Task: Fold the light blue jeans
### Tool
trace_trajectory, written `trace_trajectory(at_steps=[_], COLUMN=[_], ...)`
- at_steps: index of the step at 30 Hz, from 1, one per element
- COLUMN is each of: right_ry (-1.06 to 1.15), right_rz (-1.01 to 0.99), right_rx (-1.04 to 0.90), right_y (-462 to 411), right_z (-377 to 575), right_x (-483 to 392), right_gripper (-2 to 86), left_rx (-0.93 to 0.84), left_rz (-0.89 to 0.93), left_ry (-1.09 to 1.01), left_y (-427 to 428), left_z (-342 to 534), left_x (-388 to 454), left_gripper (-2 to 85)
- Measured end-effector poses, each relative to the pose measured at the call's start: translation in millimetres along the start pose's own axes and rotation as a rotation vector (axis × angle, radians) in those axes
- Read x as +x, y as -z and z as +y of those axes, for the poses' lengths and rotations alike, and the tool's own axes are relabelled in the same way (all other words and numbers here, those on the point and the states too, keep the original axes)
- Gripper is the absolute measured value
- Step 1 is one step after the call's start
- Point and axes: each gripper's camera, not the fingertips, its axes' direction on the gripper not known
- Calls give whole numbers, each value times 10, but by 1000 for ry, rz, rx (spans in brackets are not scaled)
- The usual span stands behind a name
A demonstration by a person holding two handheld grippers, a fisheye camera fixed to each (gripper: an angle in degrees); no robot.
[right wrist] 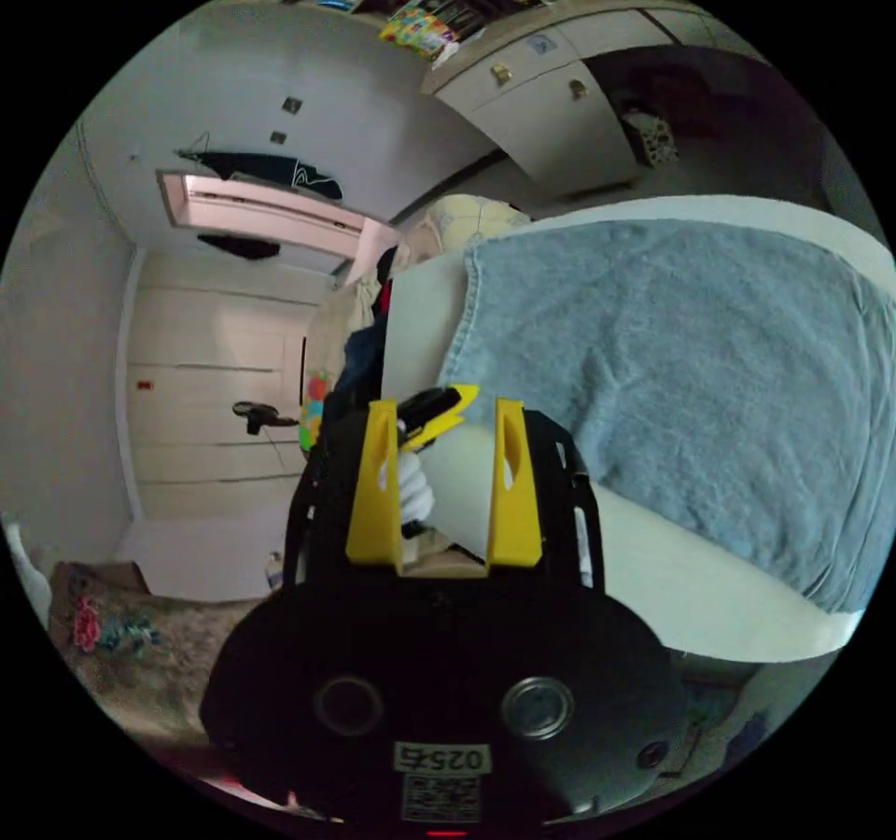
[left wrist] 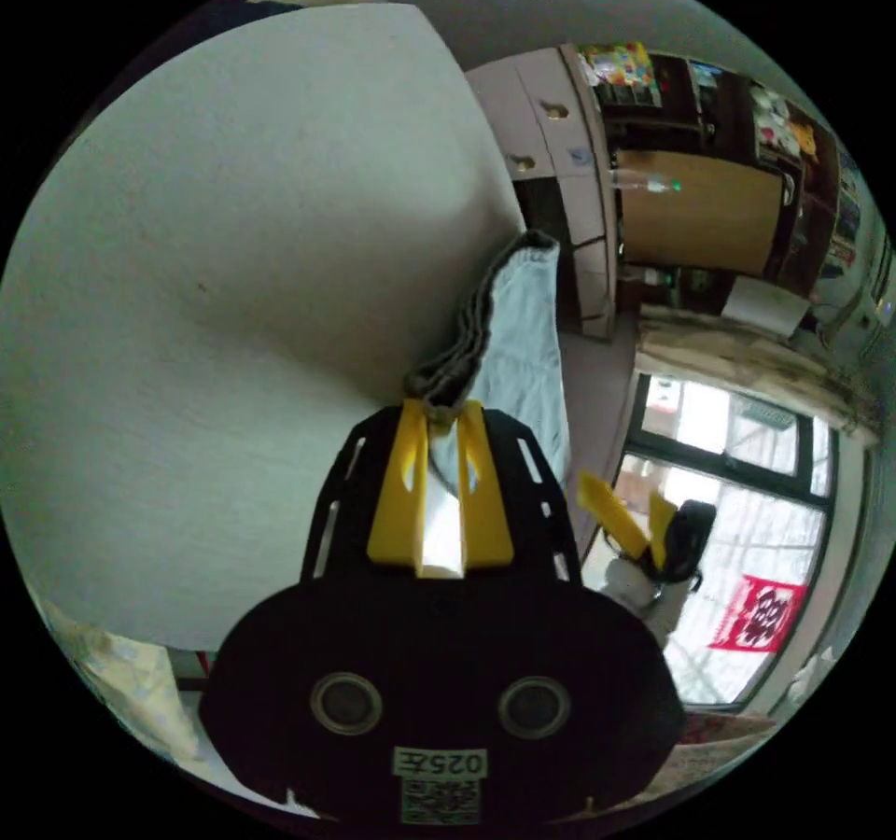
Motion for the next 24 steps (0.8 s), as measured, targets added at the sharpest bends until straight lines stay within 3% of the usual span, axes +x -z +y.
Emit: trace_trajectory(at_steps=[4,6,8,11,15,17,20,24], right_ry=[-55,-61,-53,-45,-60,-106,-180,-149], right_rz=[41,50,106,343,716,639,356,19], right_rx=[15,3,-16,-99,-147,-139,-61,-19], right_y=[106,169,189,92,74,222,480,217], right_z=[-254,-421,-541,-721,-766,-707,-567,-666], right_x=[27,55,76,175,530,718,974,822], right_gripper=[164,169,171,160,94,78,31,4], left_rx=[-17,-61,-111,-202,-272,-304,-315,-165], left_rz=[-147,-257,-260,-271,-274,-244,-230,-286], left_ry=[-324,-597,-733,-845,-843,-831,-839,-773], left_y=[21,-135,-342,-757,-1058,-1072,-986,-411], left_z=[174,417,592,809,882,874,903,849], left_x=[685,1288,1582,1799,1713,1635,1540,1309], left_gripper=[-6,-6,-6,-7,-7,-7,-7,-7])
